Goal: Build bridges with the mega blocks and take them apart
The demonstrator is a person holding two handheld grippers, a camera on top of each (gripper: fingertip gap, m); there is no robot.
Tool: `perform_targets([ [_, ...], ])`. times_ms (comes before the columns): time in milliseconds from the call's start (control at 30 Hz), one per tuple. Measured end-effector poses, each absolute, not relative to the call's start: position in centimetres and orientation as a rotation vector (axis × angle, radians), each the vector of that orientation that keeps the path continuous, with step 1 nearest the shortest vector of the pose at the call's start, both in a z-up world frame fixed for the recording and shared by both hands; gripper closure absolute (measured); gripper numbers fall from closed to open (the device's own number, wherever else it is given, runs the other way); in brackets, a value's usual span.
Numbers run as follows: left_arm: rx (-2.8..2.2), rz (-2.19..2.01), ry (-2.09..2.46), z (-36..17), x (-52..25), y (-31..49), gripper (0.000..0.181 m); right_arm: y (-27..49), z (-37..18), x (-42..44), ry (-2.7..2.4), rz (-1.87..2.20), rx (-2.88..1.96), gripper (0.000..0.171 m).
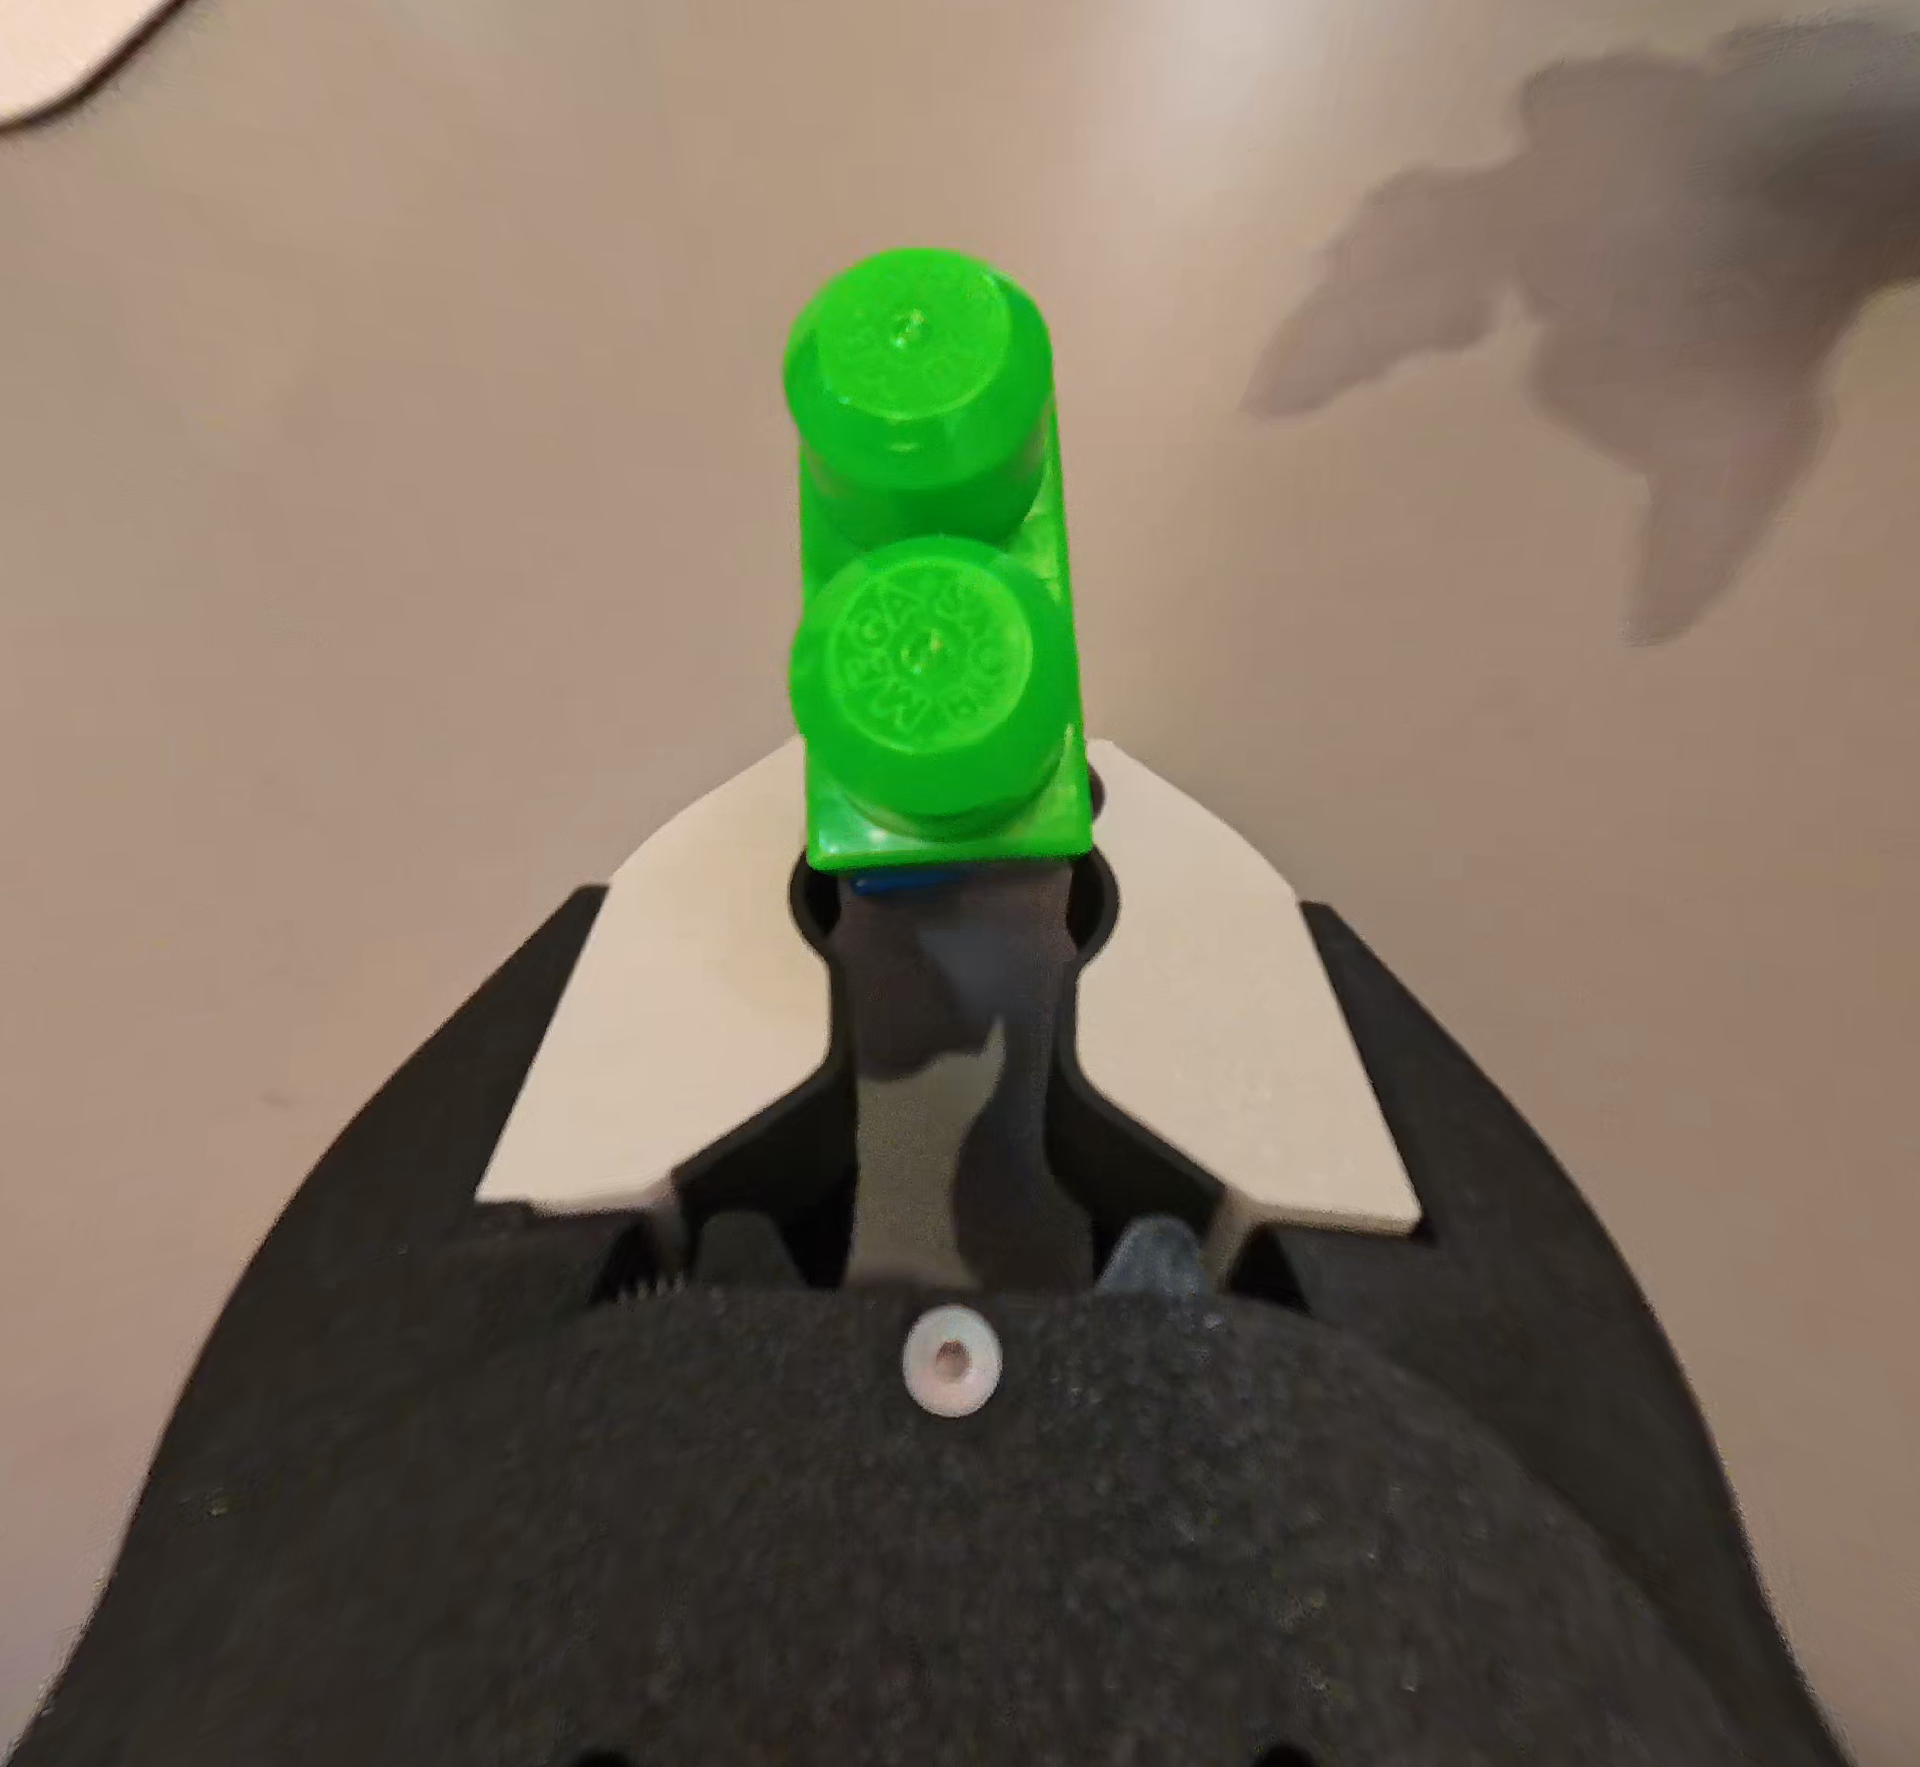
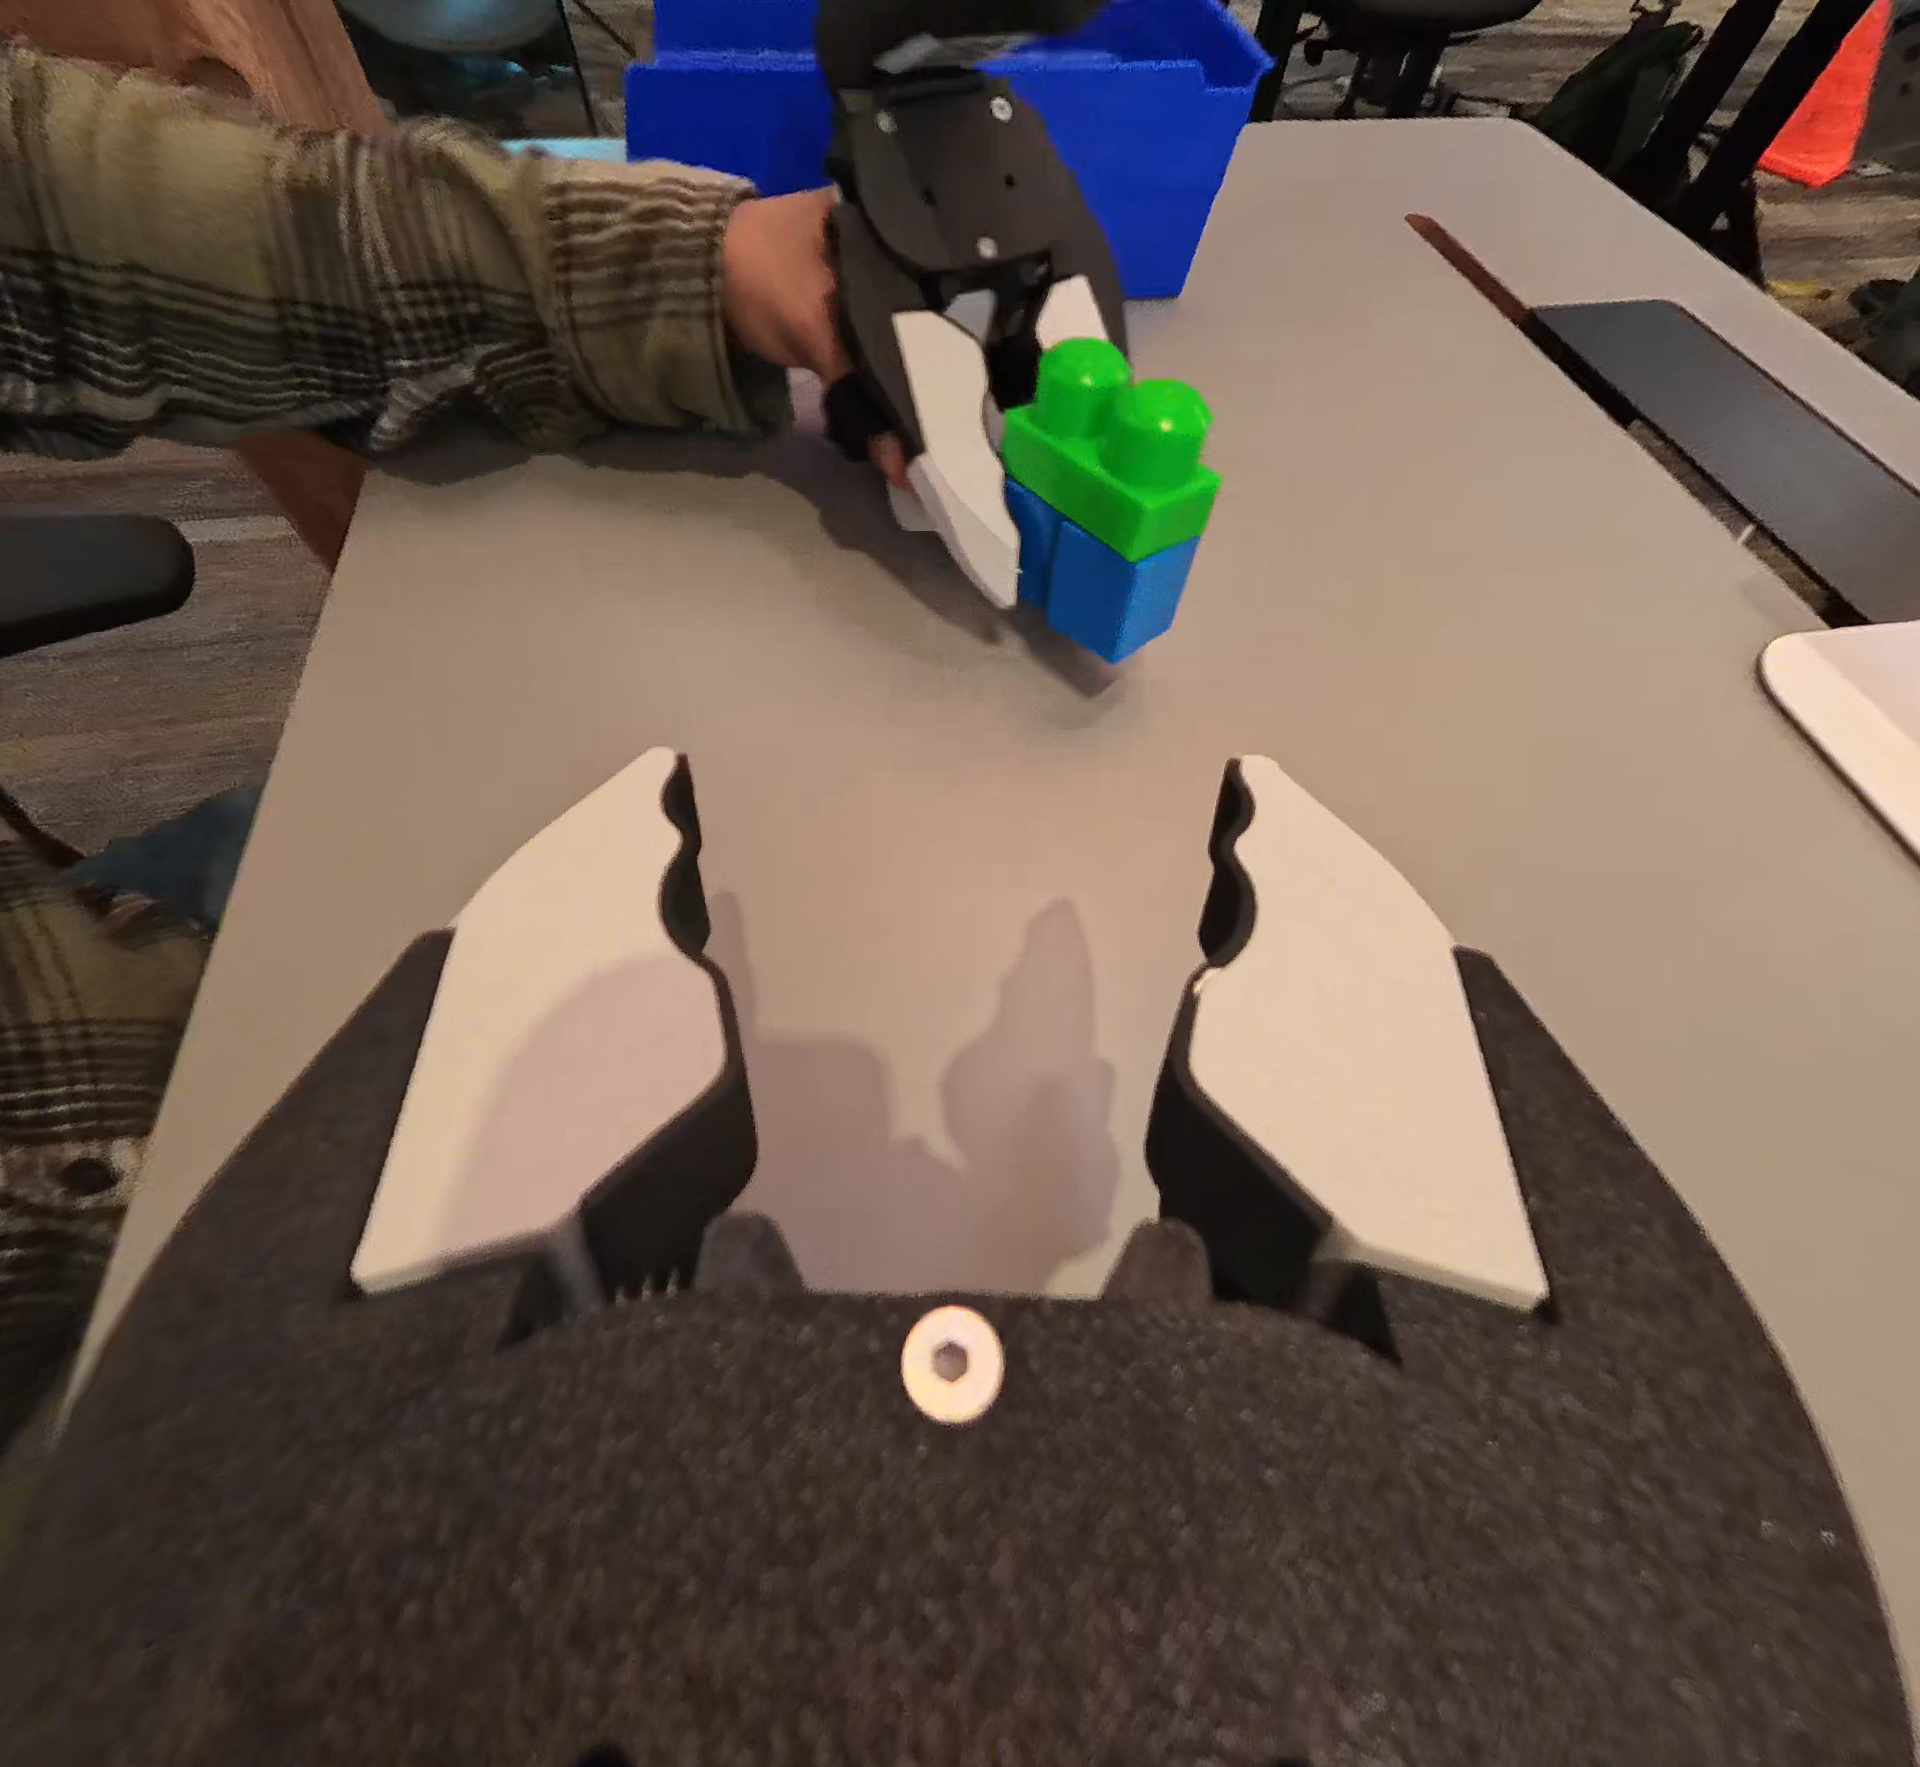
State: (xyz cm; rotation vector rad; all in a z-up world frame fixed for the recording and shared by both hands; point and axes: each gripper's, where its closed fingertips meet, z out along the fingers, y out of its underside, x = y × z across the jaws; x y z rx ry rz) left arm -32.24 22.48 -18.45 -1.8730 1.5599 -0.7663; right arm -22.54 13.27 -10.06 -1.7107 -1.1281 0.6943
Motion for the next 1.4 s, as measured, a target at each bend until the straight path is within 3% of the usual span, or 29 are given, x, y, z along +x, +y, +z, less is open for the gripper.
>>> perform_targets([
  [300,-1.655,-1.091,1.659,-9.6,-28.6,14.8,0.140,15.3,-8.7,-27.0,-1.283,0.813,-1.613,0.086],
  [400,-1.624,-1.113,1.704,-8.6,-28.1,13.5,0.140,14.8,-7.8,-27.8,-1.320,0.891,-1.590,0.105],
  [467,-1.624,-1.094,1.731,-8.6,-27.8,13.1,0.140,13.9,-7.1,-28.0,-1.359,0.980,-1.560,0.127],
  [533,-1.619,-1.077,1.737,-8.5,-27.7,13.0,0.140,13.4,-7.2,-28.1,-1.369,1.040,-1.590,0.135],
  [1267,-1.638,-1.030,1.664,-10.6,-26.0,13.7,0.142,13.8,-9.7,-26.4,-1.210,1.076,-1.655,0.135],
  [1400,-1.672,-1.143,1.654,-11.6,-26.2,13.3,0.141,14.4,-8.8,-24.1,-1.225,1.006,-1.586,0.108],
])
